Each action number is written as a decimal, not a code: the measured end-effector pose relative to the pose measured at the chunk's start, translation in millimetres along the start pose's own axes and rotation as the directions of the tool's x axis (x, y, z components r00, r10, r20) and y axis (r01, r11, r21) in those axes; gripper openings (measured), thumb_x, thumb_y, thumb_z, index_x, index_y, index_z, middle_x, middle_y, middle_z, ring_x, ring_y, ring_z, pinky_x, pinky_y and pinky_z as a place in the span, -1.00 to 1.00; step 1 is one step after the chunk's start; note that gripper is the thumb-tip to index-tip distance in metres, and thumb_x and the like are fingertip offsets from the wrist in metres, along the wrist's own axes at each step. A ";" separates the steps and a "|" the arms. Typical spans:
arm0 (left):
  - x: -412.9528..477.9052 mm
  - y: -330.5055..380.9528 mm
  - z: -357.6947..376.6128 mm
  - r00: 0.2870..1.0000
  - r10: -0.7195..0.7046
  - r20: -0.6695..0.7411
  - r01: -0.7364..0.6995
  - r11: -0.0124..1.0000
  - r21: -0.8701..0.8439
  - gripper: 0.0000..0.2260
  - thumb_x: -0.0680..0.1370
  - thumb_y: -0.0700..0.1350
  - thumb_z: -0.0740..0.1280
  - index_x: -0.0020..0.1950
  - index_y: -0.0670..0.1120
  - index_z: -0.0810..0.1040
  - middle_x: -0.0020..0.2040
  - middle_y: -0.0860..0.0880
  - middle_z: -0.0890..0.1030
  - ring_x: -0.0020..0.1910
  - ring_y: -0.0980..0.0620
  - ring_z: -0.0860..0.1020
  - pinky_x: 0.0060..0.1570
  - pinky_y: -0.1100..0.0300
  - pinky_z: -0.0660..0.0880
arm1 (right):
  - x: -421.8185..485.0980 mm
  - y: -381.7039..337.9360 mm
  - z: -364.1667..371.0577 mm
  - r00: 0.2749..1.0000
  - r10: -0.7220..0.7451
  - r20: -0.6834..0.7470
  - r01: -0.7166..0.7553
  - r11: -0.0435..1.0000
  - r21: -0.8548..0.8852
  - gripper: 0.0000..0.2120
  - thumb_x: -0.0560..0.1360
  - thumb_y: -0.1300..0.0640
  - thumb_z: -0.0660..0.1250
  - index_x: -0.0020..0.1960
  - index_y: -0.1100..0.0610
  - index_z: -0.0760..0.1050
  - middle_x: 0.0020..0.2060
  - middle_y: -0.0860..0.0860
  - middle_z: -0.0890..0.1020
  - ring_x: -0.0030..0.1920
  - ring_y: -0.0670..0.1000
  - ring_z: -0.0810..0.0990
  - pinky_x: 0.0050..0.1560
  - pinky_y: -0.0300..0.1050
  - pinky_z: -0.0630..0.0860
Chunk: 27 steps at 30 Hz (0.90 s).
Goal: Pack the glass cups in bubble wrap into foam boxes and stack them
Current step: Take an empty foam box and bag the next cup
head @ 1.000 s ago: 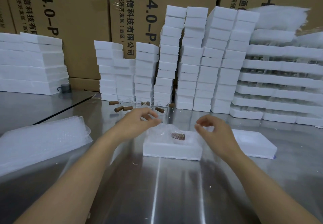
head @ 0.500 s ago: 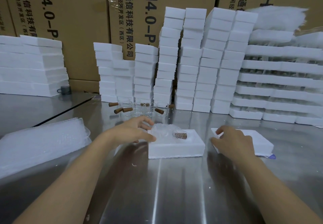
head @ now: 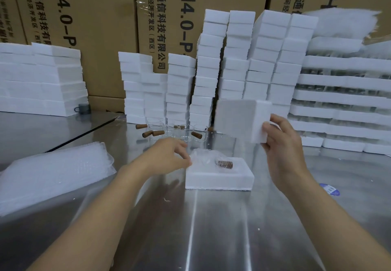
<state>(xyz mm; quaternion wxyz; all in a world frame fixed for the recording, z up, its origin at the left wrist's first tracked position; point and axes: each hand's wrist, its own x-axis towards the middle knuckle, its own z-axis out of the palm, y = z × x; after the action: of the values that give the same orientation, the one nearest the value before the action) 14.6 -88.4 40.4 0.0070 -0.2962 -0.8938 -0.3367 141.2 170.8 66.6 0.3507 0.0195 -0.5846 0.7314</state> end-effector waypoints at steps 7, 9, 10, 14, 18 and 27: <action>2.3 -3.4 7.8 0.998 0.015 -0.062 -0.012 0.998 0.054 -0.85 0.47 0.20 0.58 -0.17 0.17 0.74 0.09 0.24 0.69 0.11 0.23 0.63 0.20 0.02 0.58 | -7.1 9.6 3.5 0.920 0.316 0.232 -0.380 0.862 0.334 -0.75 0.64 0.16 0.29 0.29 0.13 0.55 0.07 0.01 0.69 0.00 -0.01 0.65 0.18 -0.09 0.54; 3.4 -5.8 2.9 0.996 -0.012 -0.090 0.007 0.998 -0.057 -0.81 0.42 0.16 0.64 -0.10 0.12 0.74 0.00 0.19 0.72 0.03 0.20 0.67 0.10 0.07 0.60 | -8.6 12.6 4.8 0.893 0.376 0.248 -0.446 0.812 0.375 -0.74 0.62 0.16 0.32 0.29 0.15 0.56 0.09 0.02 0.71 0.01 0.02 0.67 0.22 -0.06 0.54; 3.8 -7.4 -1.6 0.996 -0.027 -0.089 0.014 0.989 -0.145 -0.74 0.39 0.13 0.67 -0.01 0.10 0.74 0.01 0.15 0.73 0.01 0.16 0.70 0.10 0.06 0.62 | -9.5 13.7 5.0 0.882 0.398 0.251 -0.469 0.793 0.389 -0.74 0.62 0.16 0.33 0.29 0.15 0.57 0.12 0.03 0.71 0.01 0.03 0.68 0.20 -0.06 0.55; 0.2 -11.8 -17.9 0.999 -0.033 0.035 0.045 0.897 -0.440 -0.17 0.23 0.14 0.73 0.44 0.29 0.47 0.21 0.19 0.69 0.08 0.18 0.72 0.10 0.07 0.60 | -10.4 19.0 4.5 0.849 0.465 0.251 -0.528 0.763 0.372 -0.82 0.61 0.20 0.35 0.16 0.20 0.66 0.13 0.07 0.71 -0.04 0.04 0.72 0.15 -0.06 0.59; -0.2 -14.5 -21.3 0.996 0.021 0.082 0.026 0.848 -0.530 0.00 0.22 0.14 0.76 0.57 0.36 0.34 0.38 0.22 0.60 0.23 0.13 0.69 0.22 0.04 0.61 | -10.4 20.3 3.4 0.829 0.505 0.240 -0.559 0.761 0.329 -0.83 0.61 0.21 0.38 0.02 0.21 0.76 0.09 0.08 0.73 0.00 0.03 0.72 0.24 -0.06 0.58; 1.0 -10.8 -3.3 0.991 0.008 0.132 0.066 0.837 -0.543 -0.31 0.24 0.22 0.71 0.34 0.30 0.59 0.27 0.32 0.66 0.20 0.31 0.64 0.19 0.09 0.54 | 0.3 33.4 -10.4 0.863 0.505 0.019 -0.499 0.846 0.191 -0.81 0.62 0.23 0.38 0.19 0.23 0.67 0.08 0.11 0.76 0.00 0.01 0.75 0.11 -0.11 0.68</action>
<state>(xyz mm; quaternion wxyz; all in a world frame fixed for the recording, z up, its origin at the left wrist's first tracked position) 7.3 -96.3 36.7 -0.1408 -0.2936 -0.7635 -0.5577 127.1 177.7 35.3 0.1532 -0.1122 -0.4916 0.8498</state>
